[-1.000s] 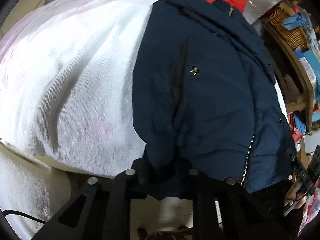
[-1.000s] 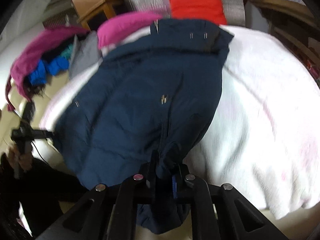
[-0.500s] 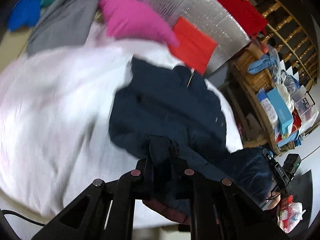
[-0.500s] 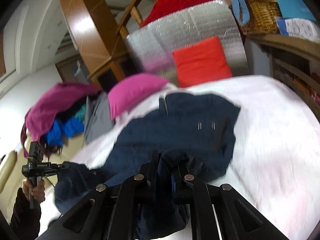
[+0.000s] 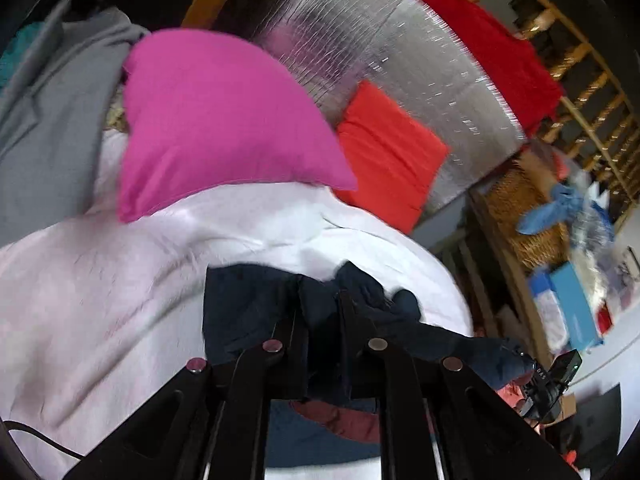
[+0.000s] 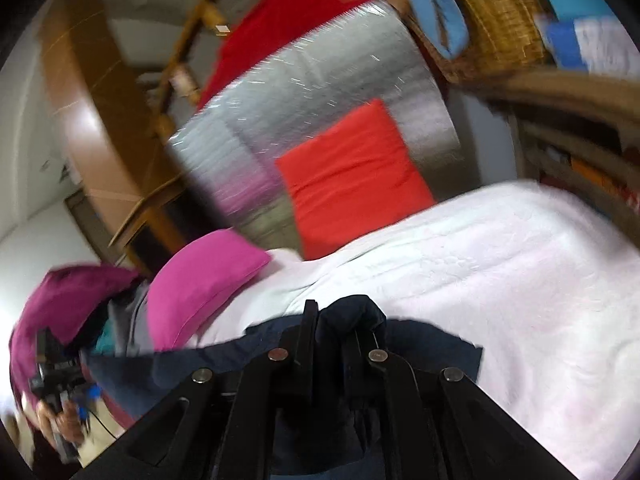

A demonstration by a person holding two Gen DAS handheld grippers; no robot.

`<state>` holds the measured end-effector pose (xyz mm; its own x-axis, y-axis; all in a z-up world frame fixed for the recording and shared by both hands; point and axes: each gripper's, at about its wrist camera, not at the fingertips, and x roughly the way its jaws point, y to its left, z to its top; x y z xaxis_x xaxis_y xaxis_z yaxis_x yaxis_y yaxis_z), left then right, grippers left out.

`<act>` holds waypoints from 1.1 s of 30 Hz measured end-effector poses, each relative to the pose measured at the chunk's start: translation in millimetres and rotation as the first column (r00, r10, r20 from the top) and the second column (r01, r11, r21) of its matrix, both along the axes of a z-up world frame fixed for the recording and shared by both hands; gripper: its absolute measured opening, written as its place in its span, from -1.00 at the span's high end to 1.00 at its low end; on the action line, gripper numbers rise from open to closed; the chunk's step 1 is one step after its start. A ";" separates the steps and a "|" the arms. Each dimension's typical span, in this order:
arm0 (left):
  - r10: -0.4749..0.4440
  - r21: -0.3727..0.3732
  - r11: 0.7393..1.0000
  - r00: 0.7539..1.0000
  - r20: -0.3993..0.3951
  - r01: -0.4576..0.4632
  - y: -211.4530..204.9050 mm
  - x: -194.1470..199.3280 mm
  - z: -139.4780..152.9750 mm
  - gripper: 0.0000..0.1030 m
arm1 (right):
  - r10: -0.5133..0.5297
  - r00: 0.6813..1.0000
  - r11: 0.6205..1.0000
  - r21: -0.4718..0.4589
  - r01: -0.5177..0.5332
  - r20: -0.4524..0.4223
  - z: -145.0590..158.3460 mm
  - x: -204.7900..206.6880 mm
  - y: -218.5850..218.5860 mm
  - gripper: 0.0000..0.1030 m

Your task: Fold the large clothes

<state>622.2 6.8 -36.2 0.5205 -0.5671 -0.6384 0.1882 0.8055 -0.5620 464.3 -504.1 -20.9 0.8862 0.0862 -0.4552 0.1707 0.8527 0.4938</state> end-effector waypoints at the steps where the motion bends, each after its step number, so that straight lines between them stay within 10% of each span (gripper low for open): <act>1: 0.003 0.022 1.000 1.000 -0.009 -0.003 -6.4 13.7 -6.0 0.77 | -0.010 1.000 1.000 0.012 0.010 -0.016 -7.2 16.2 -6.9 0.82; 8: 0.038 0.063 0.998 0.994 -0.102 -0.032 -30.1 86.9 -86.1 0.76 | -0.070 0.989 0.993 0.082 0.081 -0.129 -73.8 114.5 -37.0 0.82; 12: 0.053 0.047 0.998 0.987 -0.154 -0.046 -36.1 111.5 -122.7 0.69 | -0.029 0.975 0.956 0.279 0.093 -0.222 -112.9 146.1 -62.9 0.68; 14: 0.060 -0.007 0.998 0.981 -0.187 -0.062 -31.5 115.6 -134.6 0.66 | 0.032 0.969 0.878 0.470 0.089 -0.244 -141.1 156.0 -83.3 0.56; 18: 0.052 -0.197 0.975 0.971 -0.233 -0.099 -7.6 112.8 -136.1 0.53 | 0.031 0.998 0.579 0.815 0.028 -0.057 -172.0 126.8 -120.6 0.13; 19: 0.049 -0.237 0.966 0.971 -0.236 -0.106 0.3 110.2 -130.5 0.47 | 0.016 0.999 0.578 0.816 0.018 -0.034 -167.9 119.2 -126.7 -0.41; 21: 0.061 -0.296 0.946 0.971 -0.233 -0.131 12.8 103.0 -120.1 0.31 | -0.092 0.995 0.674 0.734 0.083 -0.028 -143.2 90.0 -138.8 -0.88; 25: 0.196 -0.298 0.930 0.977 -0.088 -0.214 33.6 68.1 -77.3 -0.67 | -0.080 0.997 0.801 0.596 0.063 0.002 -98.7 50.8 -134.1 -0.88; 29: 0.272 -0.320 0.907 0.961 -0.048 -0.273 48.5 24.2 -51.7 -0.76 | -0.027 1.000 0.902 0.430 0.031 -0.015 -69.9 4.8 -97.5 -0.87; 33: 0.242 -0.309 0.920 0.969 -0.040 -0.242 42.0 -53.3 -49.7 -0.76 | 0.042 0.999 0.927 0.375 -0.031 -0.022 -70.6 -45.2 -52.7 -0.87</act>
